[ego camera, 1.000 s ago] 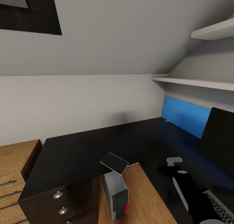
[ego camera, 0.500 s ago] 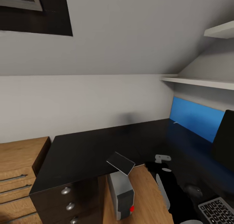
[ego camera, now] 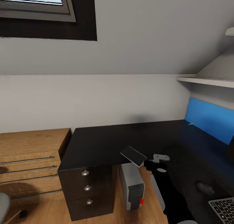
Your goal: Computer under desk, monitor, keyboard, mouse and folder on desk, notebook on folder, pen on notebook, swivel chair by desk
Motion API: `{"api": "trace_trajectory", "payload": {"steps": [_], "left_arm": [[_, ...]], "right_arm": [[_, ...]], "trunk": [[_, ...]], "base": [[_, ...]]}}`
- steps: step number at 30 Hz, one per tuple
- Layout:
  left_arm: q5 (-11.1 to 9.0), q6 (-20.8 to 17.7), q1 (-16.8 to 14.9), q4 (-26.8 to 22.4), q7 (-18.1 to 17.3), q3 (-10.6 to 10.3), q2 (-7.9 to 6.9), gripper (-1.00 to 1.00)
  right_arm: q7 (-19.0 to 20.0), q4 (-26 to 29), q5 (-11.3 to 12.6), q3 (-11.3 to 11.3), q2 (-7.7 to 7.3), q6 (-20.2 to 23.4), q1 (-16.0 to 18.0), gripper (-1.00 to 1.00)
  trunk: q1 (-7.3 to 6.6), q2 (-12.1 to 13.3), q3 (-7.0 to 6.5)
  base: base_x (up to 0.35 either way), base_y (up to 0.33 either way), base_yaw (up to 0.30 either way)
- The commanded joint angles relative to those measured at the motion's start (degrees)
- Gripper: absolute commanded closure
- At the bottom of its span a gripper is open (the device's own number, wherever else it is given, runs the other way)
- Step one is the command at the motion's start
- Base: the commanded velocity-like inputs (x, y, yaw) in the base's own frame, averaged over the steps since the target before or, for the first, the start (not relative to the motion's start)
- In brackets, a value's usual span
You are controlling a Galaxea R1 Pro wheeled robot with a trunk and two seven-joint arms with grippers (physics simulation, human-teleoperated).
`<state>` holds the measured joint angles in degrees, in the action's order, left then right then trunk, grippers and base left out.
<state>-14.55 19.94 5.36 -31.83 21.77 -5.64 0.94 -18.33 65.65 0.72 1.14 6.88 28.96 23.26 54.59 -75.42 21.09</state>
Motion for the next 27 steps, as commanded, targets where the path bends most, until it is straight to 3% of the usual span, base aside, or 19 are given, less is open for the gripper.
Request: {"api": "trace_trajectory", "payload": {"steps": [1,9,14,20,27], "left_arm": [[-0.57,0.19,0.0,-0.08,0.39,-0.42,-0.06,-1.0],[-0.52,0.3,0.0,-0.08,0.46,-0.42,0.01,-1.0],[-0.48,0.36,0.0,-0.08,0.36,-0.42,0.03,-1.0],[-0.48,0.3,0.0,-0.03,0.19,-0.46,0.09,-1.0],[-0.55,-0.11,0.0,0.52,0.13,-0.51,0.16,-1.0]], "right_arm": [[-0.51,0.01,0.08,0.47,0.0,0.33,0.03,-1.0],[-0.82,-0.22,0.23,2.17,0.08,0.31,0.03,-1.0],[-0.77,-2.21,0.11,2.99,0.13,-0.26,0.03,-1.0],[-1.5,-3.09,0.0,6.78,0.07,-3.22,0.03,-1.0],[-2.02,-4.12,0.03,7.88,0.07,-3.85,0.03,-1.0]], "trunk": [[-0.03,-0.04,0.06],[-0.03,-0.04,0.06],[-0.03,-0.04,0.06],[-0.03,-0.04,0.06],[-0.03,-0.04,0.06]], "base": [[-0.335,0.0,0.28],[-0.275,0.0,0.28],[-0.028,0.0,0.28],[-0.004,0.0,0.28],[0.0,0.0,0.28]]}}
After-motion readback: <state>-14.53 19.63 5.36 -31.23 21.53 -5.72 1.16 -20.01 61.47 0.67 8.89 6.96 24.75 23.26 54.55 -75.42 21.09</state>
